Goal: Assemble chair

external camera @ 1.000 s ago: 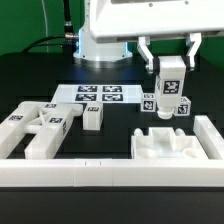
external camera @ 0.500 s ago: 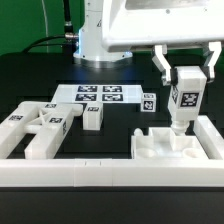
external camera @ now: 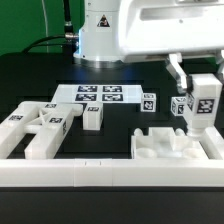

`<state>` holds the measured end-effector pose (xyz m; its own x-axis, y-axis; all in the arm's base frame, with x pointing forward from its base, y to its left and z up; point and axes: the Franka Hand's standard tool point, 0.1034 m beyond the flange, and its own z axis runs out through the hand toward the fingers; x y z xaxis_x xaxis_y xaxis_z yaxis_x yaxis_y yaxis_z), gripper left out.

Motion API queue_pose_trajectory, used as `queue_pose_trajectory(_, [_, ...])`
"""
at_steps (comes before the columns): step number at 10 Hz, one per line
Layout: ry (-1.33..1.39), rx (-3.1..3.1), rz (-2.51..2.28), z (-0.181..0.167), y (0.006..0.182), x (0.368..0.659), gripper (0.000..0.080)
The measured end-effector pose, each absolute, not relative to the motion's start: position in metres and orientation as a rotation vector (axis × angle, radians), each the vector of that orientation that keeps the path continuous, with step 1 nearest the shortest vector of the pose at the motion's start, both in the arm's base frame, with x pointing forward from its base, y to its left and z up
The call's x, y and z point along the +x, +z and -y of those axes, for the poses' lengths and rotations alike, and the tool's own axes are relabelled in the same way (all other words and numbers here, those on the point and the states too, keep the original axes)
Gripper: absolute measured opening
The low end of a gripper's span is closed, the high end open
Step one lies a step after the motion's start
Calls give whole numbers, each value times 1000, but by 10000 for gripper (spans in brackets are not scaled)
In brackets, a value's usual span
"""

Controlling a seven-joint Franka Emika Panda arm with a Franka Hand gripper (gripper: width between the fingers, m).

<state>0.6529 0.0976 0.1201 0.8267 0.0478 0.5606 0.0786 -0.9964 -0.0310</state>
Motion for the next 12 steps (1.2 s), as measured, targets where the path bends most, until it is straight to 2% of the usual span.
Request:
queue_pose_trajectory(3, [-886,-2957,104,-103,106,648,291])
queue_pose_trajectory(12, [-849,-2981,127,-96,85,642,291])
